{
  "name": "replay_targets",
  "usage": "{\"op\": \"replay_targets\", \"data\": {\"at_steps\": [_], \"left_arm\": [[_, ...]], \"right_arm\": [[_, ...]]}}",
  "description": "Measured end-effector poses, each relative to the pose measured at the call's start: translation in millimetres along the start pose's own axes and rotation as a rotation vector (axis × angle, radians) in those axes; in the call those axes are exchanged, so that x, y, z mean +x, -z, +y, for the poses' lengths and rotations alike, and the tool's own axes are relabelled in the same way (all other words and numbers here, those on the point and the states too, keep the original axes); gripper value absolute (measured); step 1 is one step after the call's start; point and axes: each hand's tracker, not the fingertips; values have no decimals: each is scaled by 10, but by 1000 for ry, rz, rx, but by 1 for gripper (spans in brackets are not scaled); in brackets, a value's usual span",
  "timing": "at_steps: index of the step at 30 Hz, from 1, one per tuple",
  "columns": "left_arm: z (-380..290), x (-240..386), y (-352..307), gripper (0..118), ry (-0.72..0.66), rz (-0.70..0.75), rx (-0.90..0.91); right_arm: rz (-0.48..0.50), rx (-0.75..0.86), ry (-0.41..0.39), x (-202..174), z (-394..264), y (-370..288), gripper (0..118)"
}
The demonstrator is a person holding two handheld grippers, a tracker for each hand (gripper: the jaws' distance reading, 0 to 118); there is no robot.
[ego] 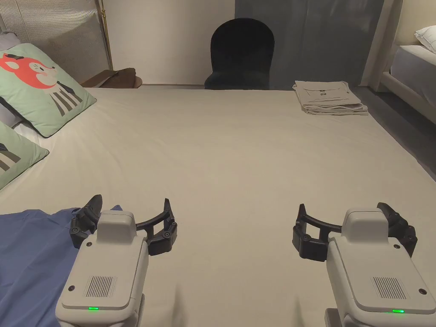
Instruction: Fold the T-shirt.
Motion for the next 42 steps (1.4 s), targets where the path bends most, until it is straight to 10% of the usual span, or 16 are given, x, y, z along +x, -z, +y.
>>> {"op": "replay_targets", "data": {"at_steps": [4,6,8,10,24,42], "left_arm": [[31,3,-7,108,-18,-13,-12],[52,6,-11,97,-45,-25,-17],[52,13,-3,49,-54,-23,-13],[68,39,31,0,-48,-11,-24],[88,-178,7,0,-90,14,-40],[61,-2176,-978,0,-19,465,-110]], "right_arm": [[3,-8,2,-1,16,-9,114],[15,-8,6,-2,27,-25,89],[-17,-12,-10,-31,42,-27,32],[-1,-20,-8,-18,40,-3,0],[57,-35,7,-196,72,91,0],[513,13,30,-2145,286,339,0]]}}
